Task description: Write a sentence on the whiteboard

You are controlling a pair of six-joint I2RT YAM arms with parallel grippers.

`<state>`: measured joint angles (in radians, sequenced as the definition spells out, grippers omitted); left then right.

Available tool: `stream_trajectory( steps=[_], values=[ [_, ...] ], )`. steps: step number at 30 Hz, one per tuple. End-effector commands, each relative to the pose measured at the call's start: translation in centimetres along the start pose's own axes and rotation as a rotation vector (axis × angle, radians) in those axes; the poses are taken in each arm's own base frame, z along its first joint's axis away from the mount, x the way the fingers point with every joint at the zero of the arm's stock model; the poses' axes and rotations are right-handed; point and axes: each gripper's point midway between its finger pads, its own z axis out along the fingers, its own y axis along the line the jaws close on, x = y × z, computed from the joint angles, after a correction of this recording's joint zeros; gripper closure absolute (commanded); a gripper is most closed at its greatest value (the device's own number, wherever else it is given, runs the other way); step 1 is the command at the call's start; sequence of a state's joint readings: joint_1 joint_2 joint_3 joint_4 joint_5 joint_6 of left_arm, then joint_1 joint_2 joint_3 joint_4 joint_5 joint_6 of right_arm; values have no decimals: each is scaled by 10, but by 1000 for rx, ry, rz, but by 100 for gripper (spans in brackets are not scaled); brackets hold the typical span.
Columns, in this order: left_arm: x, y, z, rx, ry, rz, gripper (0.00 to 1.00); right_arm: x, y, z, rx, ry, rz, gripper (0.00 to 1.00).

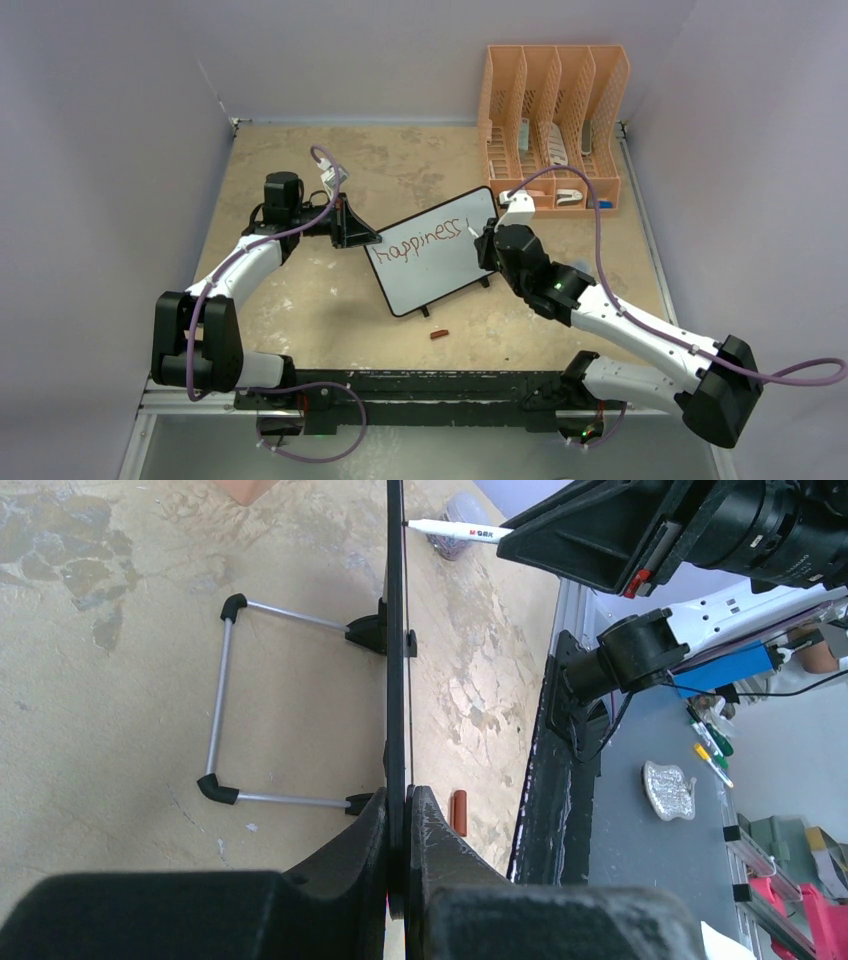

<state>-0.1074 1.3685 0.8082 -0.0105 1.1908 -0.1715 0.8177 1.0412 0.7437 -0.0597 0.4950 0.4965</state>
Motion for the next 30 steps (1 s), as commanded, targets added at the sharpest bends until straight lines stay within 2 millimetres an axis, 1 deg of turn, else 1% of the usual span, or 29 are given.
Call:
stream_trajectory(
  steps=[1, 4, 6, 10, 15, 17, 22, 28, 30],
  values=[
    [12, 6, 5, -18, 34, -8, 100, 5, 2, -2, -3, 38, 13, 100],
    [11, 6, 5, -17, 33, -7, 100, 4, 1, -3, -5, 35, 15, 100],
    [11, 6, 5, -18, 34, -8, 100, -1, 2, -5, -10, 23, 22, 100],
    [11, 6, 5, -19, 34, -9, 100, -16, 5, -11, -29, -30, 44, 100],
    [11, 6, 5, -18, 34, -10, 100, -31, 2, -16, -23, -91, 46, 100],
    [12, 6, 5, -20, 34, -10, 100, -33, 1, -15, -13, -100, 43, 100],
    [12, 6, 5, -20, 35, -12, 100, -33, -1, -9, 6, -110, 39, 100],
    [12, 5, 5, -18, 34, -10, 100, -33, -1, -7, 10, -114, 31, 100],
    [11, 6, 5, -18, 34, -10, 100, -38, 2, -7, 0, -134, 38, 100]
  ],
)
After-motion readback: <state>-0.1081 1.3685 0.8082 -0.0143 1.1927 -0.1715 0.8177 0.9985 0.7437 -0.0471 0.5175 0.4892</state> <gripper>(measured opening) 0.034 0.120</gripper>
